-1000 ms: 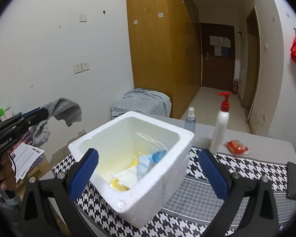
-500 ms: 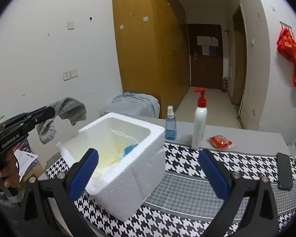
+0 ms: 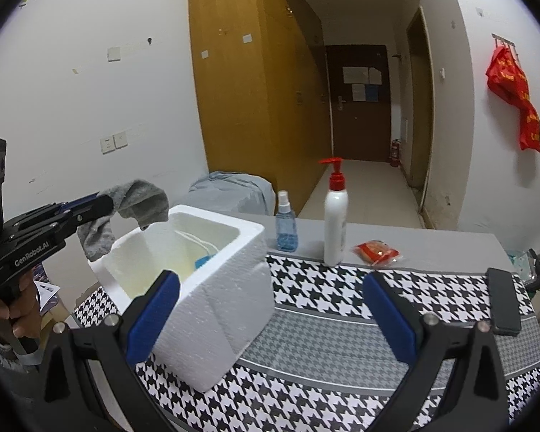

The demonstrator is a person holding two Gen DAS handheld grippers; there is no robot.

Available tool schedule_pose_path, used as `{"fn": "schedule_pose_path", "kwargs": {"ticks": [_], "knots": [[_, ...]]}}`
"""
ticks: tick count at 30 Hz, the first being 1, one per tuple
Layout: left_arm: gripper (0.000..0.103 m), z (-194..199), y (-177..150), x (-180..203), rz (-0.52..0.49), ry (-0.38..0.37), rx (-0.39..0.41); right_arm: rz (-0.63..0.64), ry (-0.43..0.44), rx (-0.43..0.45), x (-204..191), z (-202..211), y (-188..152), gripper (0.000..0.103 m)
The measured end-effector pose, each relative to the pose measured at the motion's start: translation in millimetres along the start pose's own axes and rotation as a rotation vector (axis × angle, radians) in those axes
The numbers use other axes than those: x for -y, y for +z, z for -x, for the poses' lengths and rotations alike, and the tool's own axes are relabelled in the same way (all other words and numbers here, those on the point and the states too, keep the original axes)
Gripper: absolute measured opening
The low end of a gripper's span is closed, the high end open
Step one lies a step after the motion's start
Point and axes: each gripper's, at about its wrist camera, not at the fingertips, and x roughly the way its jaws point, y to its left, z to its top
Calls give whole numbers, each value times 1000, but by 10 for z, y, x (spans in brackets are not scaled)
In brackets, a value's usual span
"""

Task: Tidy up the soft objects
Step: 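Move the left gripper holding the sock over the foam box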

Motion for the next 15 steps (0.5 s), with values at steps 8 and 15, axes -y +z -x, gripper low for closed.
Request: {"fn": "schedule_pose_path", "kwargs": {"ticks": [8,15], "knots": [[14,-186,-33,83,7,-26,-37,-25,-48,-6,157,73,-64,102],[14,-361,-68,90,14,-30,-76,-54,-76,-10,267,115,-147,102]]}}
